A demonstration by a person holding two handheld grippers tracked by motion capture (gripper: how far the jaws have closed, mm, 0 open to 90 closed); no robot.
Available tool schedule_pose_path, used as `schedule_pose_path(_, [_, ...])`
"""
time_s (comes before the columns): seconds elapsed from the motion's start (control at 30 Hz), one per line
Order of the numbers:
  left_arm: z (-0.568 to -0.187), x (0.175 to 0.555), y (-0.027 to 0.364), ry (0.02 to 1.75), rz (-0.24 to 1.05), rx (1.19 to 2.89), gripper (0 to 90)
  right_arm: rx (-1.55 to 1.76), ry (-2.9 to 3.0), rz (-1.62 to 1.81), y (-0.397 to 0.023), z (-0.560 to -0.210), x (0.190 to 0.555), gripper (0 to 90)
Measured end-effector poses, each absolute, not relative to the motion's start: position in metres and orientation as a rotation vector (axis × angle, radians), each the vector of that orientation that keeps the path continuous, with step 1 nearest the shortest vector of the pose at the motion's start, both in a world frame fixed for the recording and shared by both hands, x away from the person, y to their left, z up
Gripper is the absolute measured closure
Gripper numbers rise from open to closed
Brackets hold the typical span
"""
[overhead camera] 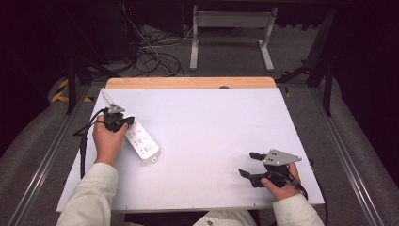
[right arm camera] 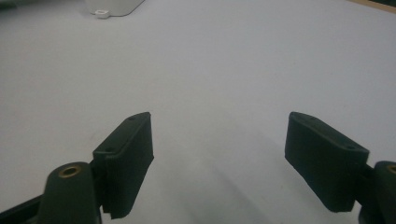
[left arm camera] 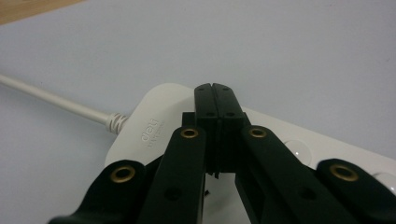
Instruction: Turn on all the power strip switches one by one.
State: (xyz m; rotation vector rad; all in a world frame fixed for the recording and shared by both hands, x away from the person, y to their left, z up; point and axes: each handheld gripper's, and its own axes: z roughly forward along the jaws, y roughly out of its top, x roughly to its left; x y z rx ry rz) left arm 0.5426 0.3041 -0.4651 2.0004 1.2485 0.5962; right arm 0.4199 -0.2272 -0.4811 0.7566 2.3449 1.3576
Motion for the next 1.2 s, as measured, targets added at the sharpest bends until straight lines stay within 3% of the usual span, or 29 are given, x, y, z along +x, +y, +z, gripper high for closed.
schedule_pose_path(0.5, [-0.464, 0.542, 0.298, 1.291, 0.626, 2.019, 90.0, 0.752, 2.354, 1.356, -0.226, -0.482, 0.421, 24.5])
schedule_pose_path(0.73, [-0.465, 0.544, 0.299, 1.308, 0.578, 1.995, 90.0, 0.752, 2.355, 1.355, -0.227, -0.482, 0.421, 24.5])
schedule_pose_path(0.83, [-0.462, 0.543, 0.289, 1.284, 0.665, 2.067, 90.0, 0.75, 2.347, 1.362, -0.228, -0.481, 0.42, 24.5])
schedule_pose_path(0.97, [-0.461, 0.541, 0.297, 1.298, 0.576, 1.969, 90.0, 0.762, 2.344, 1.364, -0.229, -0.482, 0.421, 24.4])
schedule_pose_path(1.2, [-0.439, 0.525, 0.302, 1.209, 0.595, 1.92, 90.0, 0.76, 2.35, 1.362, -0.228, -0.482, 0.424, 24.4])
